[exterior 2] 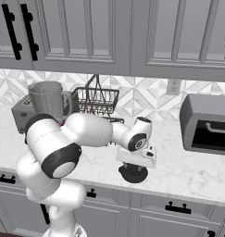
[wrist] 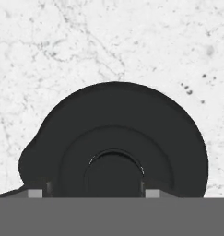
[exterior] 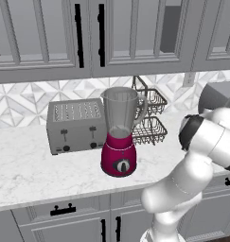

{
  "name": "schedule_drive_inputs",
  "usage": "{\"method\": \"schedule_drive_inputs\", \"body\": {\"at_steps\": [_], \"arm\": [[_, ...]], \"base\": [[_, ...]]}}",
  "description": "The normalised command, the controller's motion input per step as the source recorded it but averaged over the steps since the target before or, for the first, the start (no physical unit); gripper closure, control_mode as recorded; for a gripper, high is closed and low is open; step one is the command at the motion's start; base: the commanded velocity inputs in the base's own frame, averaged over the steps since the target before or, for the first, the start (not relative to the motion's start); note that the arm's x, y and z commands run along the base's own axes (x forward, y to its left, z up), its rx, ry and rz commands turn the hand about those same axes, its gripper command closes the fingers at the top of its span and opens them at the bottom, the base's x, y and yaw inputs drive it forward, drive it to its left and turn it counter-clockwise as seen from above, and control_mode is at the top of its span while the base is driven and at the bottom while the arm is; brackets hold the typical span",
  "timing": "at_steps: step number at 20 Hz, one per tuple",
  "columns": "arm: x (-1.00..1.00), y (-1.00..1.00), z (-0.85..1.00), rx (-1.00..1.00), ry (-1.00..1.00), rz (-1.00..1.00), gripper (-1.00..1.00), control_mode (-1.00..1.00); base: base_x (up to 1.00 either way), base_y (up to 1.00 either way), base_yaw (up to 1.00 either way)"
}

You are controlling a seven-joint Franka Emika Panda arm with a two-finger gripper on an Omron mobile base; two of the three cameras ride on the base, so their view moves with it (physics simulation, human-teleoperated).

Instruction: Close the lid blender by securely placing the lid on top.

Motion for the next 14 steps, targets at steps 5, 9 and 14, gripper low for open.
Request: {"method": "schedule_drive_inputs", "body": {"at_steps": [5,9,14], "arm": [[0.03,0.00,-0.37,0.00,-0.06,0.00,-1.00,-1.00],[0.00,0.00,-0.51,-0.01,-0.13,0.00,-1.00,-1.00],[0.00,0.12,-0.49,-0.02,-0.10,0.00,1.00,-1.00]], "base": [[0.00,0.00,0.00],[0.00,0.00,0.00],[0.00,0.00,0.00]]}}
